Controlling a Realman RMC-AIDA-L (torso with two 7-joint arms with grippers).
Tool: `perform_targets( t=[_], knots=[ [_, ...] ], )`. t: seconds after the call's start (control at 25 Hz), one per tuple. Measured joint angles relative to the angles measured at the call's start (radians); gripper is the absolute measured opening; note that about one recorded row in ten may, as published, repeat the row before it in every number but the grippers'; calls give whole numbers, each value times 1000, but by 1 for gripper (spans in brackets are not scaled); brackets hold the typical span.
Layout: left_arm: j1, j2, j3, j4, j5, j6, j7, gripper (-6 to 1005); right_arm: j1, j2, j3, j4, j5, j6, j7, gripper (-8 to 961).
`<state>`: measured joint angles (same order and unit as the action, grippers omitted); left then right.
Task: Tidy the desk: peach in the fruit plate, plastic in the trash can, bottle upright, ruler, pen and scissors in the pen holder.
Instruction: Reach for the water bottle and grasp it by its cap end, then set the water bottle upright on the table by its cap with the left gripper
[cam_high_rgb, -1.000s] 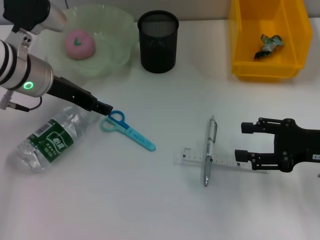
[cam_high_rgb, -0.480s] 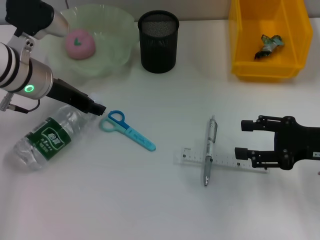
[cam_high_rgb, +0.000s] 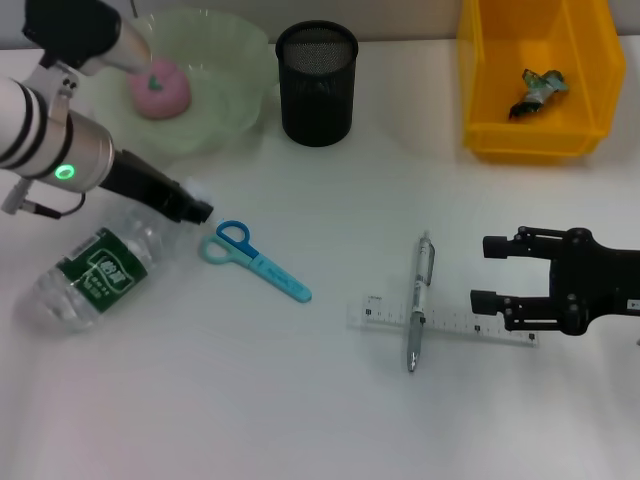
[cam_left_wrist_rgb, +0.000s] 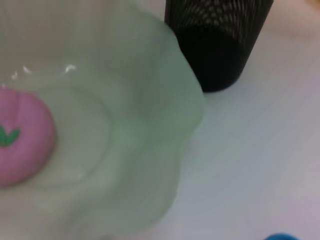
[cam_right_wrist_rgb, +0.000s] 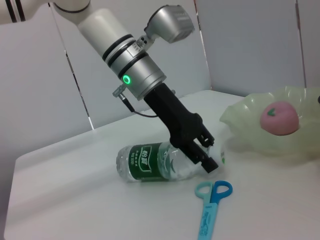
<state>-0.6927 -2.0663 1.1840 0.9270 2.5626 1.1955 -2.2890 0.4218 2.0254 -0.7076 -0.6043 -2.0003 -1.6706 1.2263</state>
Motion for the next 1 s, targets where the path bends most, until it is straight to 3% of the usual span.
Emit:
perform_targets(
  t=[0.24,0.4,1.0],
  knots=[
    [50,2,-49,89,-92,49,83,452,0,-1,1,0,1,-1,0,762],
    [112,3,-163,156,-238,125,237,458,0,-1,1,0,2,-2,1,761],
    [230,15,-406,177,-511,262,494,482,12,1,-5,0,4,-12,13,760]
  ],
)
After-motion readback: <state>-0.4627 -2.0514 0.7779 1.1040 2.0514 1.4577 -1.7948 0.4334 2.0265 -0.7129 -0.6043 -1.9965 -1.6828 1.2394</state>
